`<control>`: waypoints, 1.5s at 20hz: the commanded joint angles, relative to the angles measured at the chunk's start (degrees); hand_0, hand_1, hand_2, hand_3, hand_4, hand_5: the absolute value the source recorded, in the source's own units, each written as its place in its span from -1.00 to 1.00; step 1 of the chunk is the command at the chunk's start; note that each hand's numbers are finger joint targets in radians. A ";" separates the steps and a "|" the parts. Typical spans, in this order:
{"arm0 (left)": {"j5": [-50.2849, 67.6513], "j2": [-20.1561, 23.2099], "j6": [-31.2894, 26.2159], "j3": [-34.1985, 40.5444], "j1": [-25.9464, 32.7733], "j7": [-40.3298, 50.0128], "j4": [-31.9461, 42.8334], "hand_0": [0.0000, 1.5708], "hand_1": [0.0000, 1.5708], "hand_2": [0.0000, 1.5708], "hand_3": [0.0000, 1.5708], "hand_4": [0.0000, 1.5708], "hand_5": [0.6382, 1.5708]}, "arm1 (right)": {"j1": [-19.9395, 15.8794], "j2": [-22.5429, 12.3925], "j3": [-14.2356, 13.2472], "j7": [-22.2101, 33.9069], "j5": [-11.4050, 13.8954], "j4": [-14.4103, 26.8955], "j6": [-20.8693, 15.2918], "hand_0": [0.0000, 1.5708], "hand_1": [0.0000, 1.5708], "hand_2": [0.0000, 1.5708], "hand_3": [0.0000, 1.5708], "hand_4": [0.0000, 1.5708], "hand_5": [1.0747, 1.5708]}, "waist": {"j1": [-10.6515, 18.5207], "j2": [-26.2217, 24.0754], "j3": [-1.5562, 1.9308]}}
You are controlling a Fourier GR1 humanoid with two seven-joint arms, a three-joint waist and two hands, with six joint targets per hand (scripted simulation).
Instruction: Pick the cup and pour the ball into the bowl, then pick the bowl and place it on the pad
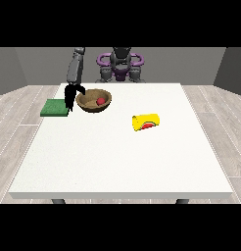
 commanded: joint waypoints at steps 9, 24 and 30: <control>3.69 2.22 -1.26 1.18 1.31 1.45 -2.38 -1.00 -1.00 -1.00 -1.00 0.30 0.93 | -6.74 2.47 0.08 0.12 0.60 6.05 -6.19 -1.00 -1.00 -1.00 -1.00 -0.39 0.90 | 1.85 2.10 1.28; 6.51 5.63 -4.35 3.12 -0.78 2.04 0.55 -1.00 -1.00 -1.00 -1.00 0.49 0.91 | 2.62 -6.62 3.22 10.17 8.21 1.38 -22.13 1.00 1.00 1.00 0.58 0.28 0.90 | 2.52 2.94 0.99; 6.22 7.73 -5.12 5.62 1.09 0.21 5.07 -1.00 -1.00 -1.00 -1.00 0.52 0.92 | 0.63 -14.11 5.10 21.42 7.83 -3.84 -21.53 1.00 1.00 1.00 0.33 0.31 0.94 | -0.45 0.62 0.83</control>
